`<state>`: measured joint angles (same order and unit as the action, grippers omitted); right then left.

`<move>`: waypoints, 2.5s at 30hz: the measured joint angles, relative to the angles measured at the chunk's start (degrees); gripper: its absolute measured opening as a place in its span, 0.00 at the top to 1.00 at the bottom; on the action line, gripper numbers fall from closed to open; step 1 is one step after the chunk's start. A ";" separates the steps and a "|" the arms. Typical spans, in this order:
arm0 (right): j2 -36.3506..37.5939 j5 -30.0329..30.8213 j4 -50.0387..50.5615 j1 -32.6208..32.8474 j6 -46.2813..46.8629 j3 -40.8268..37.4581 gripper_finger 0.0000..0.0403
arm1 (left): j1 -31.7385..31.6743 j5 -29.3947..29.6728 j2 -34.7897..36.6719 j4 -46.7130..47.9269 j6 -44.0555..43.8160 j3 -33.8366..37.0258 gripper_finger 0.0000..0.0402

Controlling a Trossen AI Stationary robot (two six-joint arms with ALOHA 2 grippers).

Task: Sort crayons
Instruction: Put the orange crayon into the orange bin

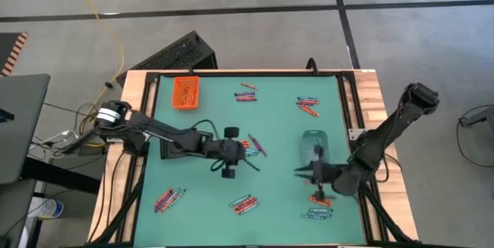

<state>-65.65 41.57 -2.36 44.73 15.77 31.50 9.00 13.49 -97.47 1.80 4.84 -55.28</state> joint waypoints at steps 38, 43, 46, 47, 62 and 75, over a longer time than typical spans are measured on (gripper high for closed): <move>-0.78 -4.81 -18.04 -5.97 -19.24 -5.66 0.87 | -11.65 -5.11 -4.77 7.80 -10.12 0.13 0.78; -0.78 -5.94 -18.04 -6.23 -19.22 -5.66 0.87 | -11.67 -5.15 -4.77 7.56 -9.83 0.13 0.78; -0.78 -5.94 -18.02 -6.23 -19.22 -5.66 0.87 | -11.79 -5.17 -4.77 7.56 -9.32 0.15 0.78; -0.78 -5.94 -18.02 -6.23 -19.22 -5.66 0.87 | -11.79 -5.15 -4.77 7.54 -9.18 0.15 0.78; -0.78 -5.98 -17.82 -6.26 -19.22 -5.66 0.87 | -12.60 -6.66 -4.83 8.61 -6.14 -1.84 0.78; -0.78 -6.02 -17.76 -6.26 -19.24 -5.66 0.87 | -13.10 -2.66 -4.81 15.92 -7.57 -1.82 0.78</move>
<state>-66.43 35.55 -20.12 38.48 -3.46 25.85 -4.10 10.83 -102.28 17.72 -2.73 -57.11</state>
